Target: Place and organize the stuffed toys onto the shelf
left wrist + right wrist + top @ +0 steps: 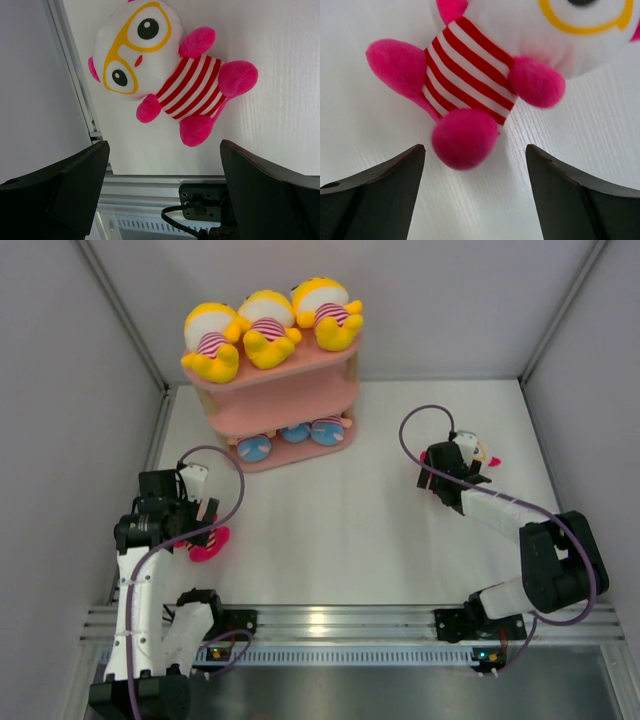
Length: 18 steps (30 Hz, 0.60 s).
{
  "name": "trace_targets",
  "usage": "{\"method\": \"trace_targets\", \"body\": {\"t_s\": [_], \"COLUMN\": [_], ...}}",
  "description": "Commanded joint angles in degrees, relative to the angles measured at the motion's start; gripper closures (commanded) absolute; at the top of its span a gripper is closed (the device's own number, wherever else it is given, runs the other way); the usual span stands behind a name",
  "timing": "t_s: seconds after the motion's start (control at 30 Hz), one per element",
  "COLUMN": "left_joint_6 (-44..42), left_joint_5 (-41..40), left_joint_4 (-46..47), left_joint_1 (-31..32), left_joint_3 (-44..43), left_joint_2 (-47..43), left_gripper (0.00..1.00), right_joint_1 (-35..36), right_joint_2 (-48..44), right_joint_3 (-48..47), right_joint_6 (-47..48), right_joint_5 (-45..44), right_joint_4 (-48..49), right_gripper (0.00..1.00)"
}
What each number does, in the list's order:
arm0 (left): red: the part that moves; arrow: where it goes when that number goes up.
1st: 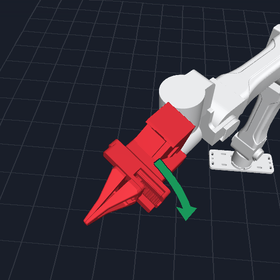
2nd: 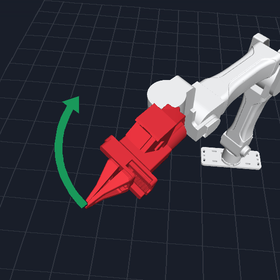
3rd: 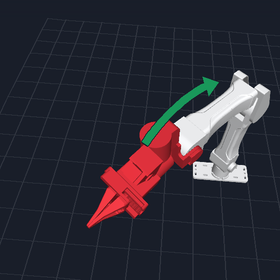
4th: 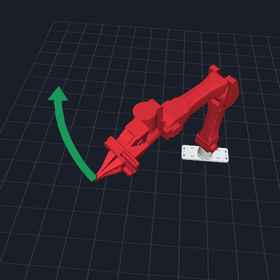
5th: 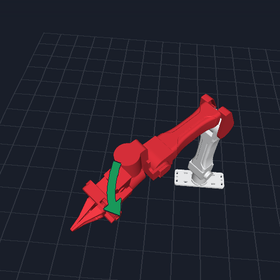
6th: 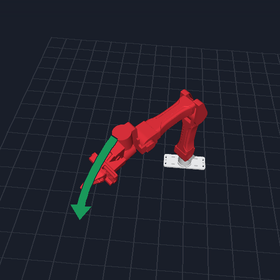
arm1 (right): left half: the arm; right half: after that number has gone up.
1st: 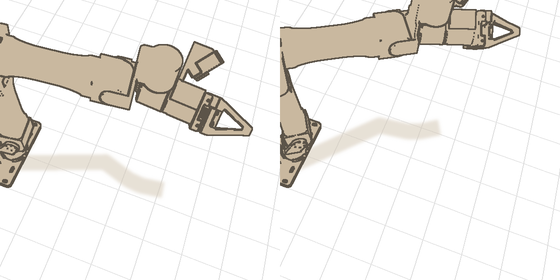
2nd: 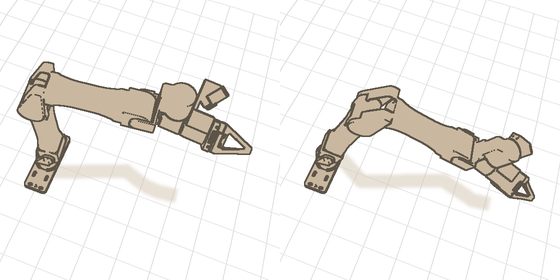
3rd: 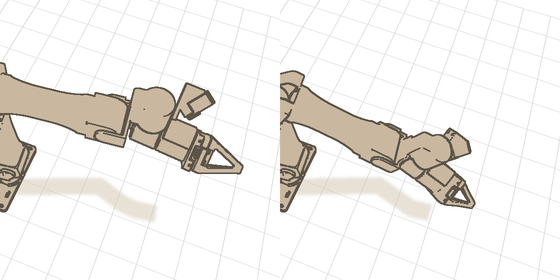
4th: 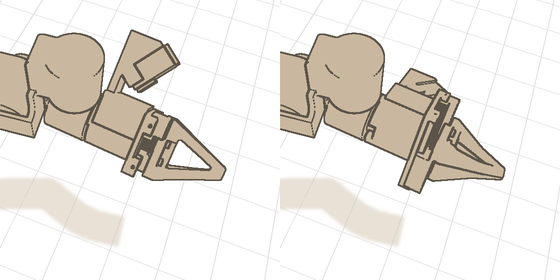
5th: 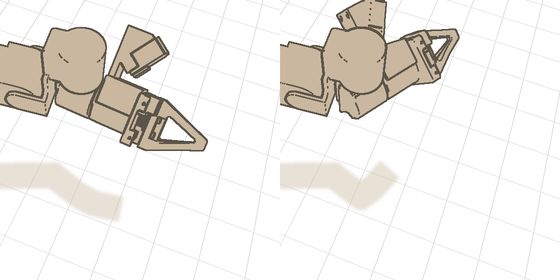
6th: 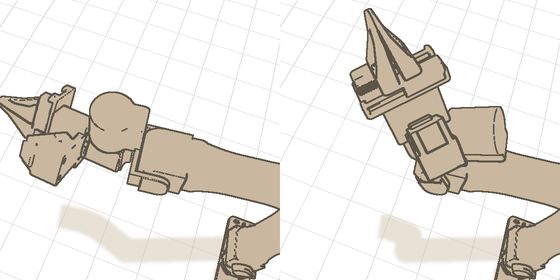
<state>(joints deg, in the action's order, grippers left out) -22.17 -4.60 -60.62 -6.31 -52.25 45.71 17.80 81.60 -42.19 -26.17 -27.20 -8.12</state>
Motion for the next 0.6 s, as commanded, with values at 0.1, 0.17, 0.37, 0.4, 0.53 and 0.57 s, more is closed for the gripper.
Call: {"method": "trace_targets", "body": {"t_s": [0.1,0.17,0.37,0.4,0.53,0.57], "left_joint_6": [0.20,0.11,-0.15,-0.15,-0.68,-0.59], "left_joint_5": [-0.23,0.03,-0.41,-0.58,-1.46,-1.55], "left_joint_4": [0.50,0.50,0.42,0.33,0.33,0.41], "left_joint_1": [0.15,0.15,0.24,0.15,0.15,0.15], "left_joint_3": [-1.01,-1.19,-1.89,-1.98,-2.24,-2.24], "left_joint_2": [-0.54,-0.54,-0.54,-0.80,-0.89,-0.89], "left_gripper": [0.01,0.01,0.01,0.01,0.01,0.01], "right_joint_1": [-1.28,-1.37,-3.65,-3.91,-6.28,-6.55], "right_joint_2": [-2.15,-2.32,0.57,1.18,4.43,4.62], "right_joint_3": [-0.87,-0.43,0.01,-0.60,-1.57,-1.23], "right_joint_6": [-0.54,-0.72,-1.16,-1.51,-3.00,-3.44], "right_joint_5": [-1.54,-1.28,4.17,5.39,8.47,9.26], "right_joint_4": [1.80,2.40,7.33,7.59,7.59,7.59], "right_gripper": [0.19,0.19,0.23,0.24,0.28,0.29]}}
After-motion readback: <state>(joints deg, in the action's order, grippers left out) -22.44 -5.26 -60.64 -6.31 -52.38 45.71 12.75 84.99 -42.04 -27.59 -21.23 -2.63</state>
